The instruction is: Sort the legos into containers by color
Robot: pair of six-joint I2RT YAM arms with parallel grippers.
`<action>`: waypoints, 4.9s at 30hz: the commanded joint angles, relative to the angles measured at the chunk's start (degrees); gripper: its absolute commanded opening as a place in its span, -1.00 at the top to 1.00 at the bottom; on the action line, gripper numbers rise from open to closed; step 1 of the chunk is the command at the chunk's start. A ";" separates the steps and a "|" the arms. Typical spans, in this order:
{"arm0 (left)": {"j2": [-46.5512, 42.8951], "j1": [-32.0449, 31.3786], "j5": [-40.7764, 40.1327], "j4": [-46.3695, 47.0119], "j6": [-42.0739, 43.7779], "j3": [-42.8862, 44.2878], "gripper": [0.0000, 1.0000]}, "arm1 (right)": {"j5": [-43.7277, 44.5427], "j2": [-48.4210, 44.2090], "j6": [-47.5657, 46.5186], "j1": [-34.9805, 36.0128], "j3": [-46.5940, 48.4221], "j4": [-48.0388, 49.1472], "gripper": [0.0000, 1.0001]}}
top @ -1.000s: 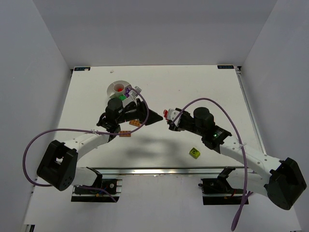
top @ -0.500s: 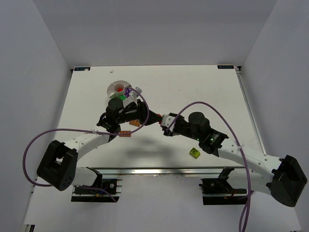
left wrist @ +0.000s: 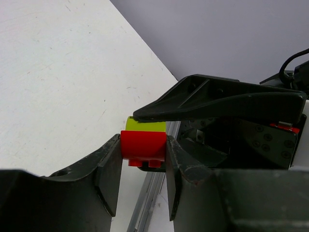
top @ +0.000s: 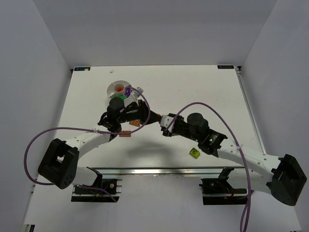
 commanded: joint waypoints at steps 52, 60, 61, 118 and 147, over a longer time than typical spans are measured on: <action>-16.47 -7.16 -3.28 -19.72 54.56 -4.19 1.00 | -51.00 21.52 -3.98 -14.83 26.16 -36.90 -0.38; -16.39 -7.24 -3.63 -19.89 54.38 -4.02 1.00 | -47.92 19.59 -0.90 -14.74 24.05 -32.24 0.08; -16.47 -7.24 -3.72 -19.98 54.38 -4.02 1.00 | -47.13 19.59 -0.81 -14.83 23.88 -31.80 0.13; 21.06 10.86 -76.49 -41.16 25.55 40.37 1.00 | -41.41 8.95 12.64 -23.97 12.71 -18.35 1.00; 19.13 10.86 -67.97 -42.66 25.03 42.75 -0.54 | -42.03 10.36 12.46 -24.06 13.15 -18.96 1.00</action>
